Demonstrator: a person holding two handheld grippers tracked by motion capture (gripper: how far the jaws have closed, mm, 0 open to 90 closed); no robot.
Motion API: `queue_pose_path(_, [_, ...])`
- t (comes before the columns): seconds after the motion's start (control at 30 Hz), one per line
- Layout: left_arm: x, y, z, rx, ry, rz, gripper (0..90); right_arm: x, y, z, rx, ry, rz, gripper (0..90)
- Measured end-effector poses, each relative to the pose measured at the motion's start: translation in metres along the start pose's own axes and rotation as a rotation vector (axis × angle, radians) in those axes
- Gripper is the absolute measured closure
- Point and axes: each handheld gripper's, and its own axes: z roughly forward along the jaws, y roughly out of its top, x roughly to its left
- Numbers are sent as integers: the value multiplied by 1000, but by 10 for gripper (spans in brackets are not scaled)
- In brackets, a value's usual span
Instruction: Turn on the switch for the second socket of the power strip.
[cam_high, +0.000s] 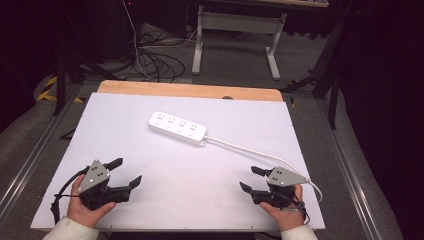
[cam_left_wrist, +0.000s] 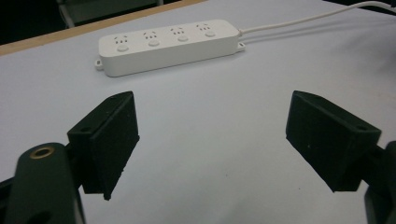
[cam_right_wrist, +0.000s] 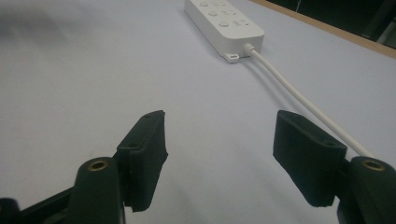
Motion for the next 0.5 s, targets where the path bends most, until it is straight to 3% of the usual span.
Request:
queue_pose_path(0.27, [3,2,-2,-6,-15,-37,168,0,-1,-1,-5,5,-3,352])
queue_pose_path(0.43, [2,3,-3,-1,-34,-26,191,0,-1,-1,-7,4,-3,352])
queue_pose_path(0.5, [2,4,-3,5,-27,-4,200,1,-1,-1,-4,6,-5,352])
